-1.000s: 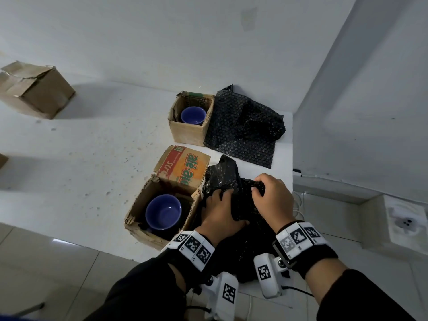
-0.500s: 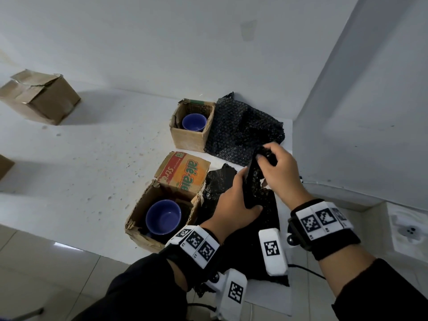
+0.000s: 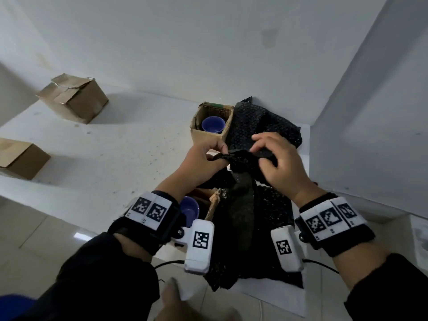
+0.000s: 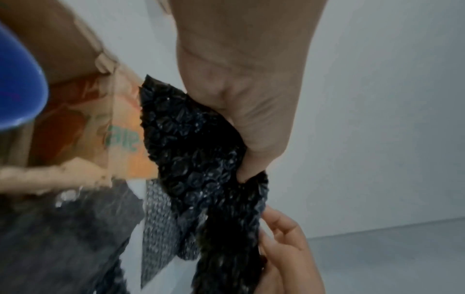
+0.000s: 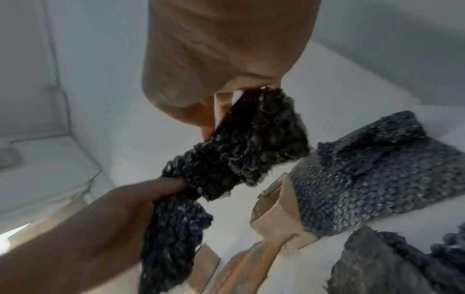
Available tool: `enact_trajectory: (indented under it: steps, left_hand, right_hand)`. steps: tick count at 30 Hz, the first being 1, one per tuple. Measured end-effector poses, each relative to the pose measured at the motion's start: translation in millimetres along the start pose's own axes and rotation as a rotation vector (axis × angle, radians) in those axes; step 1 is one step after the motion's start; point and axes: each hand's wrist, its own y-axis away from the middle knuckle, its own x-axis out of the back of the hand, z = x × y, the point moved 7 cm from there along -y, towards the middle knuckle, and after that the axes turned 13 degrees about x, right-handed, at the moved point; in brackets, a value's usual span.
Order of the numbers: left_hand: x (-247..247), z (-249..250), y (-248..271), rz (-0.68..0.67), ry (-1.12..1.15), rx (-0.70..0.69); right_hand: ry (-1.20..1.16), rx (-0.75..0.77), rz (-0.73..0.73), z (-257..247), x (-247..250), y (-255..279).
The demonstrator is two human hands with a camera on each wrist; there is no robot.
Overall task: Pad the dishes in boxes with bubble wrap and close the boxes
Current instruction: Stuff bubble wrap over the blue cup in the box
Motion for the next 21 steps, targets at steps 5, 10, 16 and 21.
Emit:
enact_trajectory:
  steps: [5,10,16,21]
  left_hand:
    - [31,-5,6,-0.046,-0.088,0.049]
    - [50,-34,10,-0.114,-0.304,0.074]
    - [79,-79,16,0.038,-0.527,0.078]
    - [87,-109,31,0.061,-0.282,0.131]
  right_hand:
    - [-0.017,0.073,-0.19,-32,-53,-7]
    - [0.009,-0.001,-0.194,-39,-90,-9]
    - [0.358,-0.14,-0.194,-34,-113,1]
    - [0.358,-0.107,-0.229,-42,-138,7]
